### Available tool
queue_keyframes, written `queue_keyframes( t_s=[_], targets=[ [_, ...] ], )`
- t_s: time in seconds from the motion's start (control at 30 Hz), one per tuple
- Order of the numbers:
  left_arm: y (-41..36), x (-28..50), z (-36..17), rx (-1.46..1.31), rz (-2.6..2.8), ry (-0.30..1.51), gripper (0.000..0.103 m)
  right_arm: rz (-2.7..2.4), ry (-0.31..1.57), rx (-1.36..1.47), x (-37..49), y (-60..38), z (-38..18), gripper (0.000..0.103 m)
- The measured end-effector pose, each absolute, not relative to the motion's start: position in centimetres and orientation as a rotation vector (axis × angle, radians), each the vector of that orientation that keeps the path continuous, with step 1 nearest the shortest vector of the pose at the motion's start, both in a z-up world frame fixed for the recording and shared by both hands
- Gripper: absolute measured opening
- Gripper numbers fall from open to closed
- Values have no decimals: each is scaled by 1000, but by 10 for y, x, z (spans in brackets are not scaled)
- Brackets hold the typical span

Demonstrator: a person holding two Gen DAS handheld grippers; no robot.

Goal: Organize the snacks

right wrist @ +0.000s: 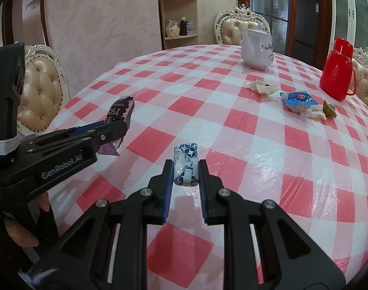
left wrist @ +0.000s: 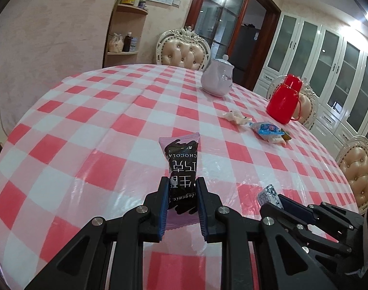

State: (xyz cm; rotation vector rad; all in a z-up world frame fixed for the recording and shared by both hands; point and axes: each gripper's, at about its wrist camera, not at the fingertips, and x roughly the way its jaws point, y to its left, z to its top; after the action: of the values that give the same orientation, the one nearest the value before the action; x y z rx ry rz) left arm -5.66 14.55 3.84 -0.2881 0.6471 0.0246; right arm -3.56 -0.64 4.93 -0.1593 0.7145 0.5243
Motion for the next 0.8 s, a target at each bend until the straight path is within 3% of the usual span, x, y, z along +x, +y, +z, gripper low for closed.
queue_keyframes(
  t_s=[0.8],
  targets=[
    [246,-175,37,-361,203,651,23,783,717,-274,-96,102,43,23]
  ],
)
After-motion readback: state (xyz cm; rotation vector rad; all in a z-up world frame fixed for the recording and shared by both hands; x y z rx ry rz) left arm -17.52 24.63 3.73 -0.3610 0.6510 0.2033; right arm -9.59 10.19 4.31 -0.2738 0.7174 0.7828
